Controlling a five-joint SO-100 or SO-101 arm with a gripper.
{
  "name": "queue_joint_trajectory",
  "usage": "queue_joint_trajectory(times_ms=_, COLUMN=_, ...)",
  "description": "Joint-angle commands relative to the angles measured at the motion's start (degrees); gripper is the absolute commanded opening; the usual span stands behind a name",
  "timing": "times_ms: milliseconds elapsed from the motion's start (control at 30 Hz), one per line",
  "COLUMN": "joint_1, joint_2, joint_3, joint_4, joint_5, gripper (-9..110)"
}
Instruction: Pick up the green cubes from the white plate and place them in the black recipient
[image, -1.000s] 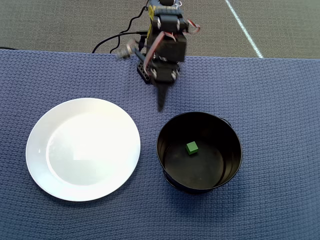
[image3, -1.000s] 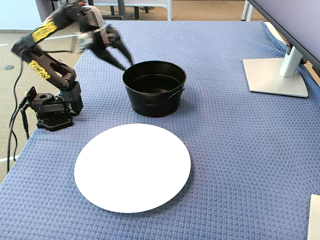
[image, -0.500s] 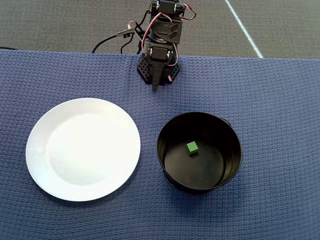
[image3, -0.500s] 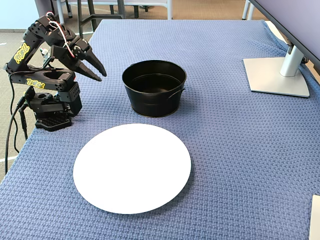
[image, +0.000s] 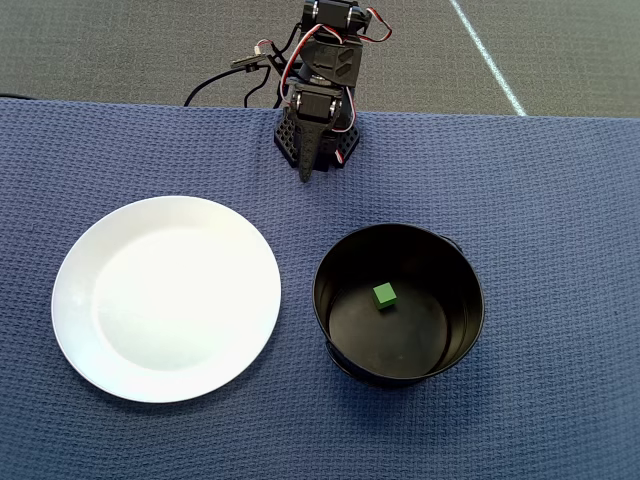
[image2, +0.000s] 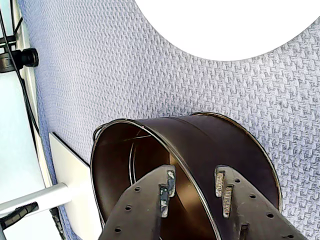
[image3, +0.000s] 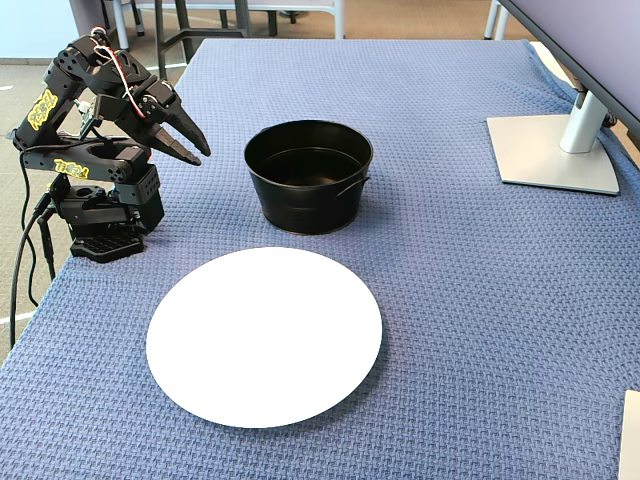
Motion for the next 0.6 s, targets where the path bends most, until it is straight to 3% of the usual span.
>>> queue_joint_trajectory(times_ms=0, joint_1=0.7, joint_2=0.4, joint_3=-0.1, joint_4=0.4, joint_5=-0.1, gripper=0)
queue_joint_trajectory(times_ms=567, joint_1=0.4, joint_2=0.4, joint_3=0.2, joint_4=0.4, joint_5=-0.4, gripper=0)
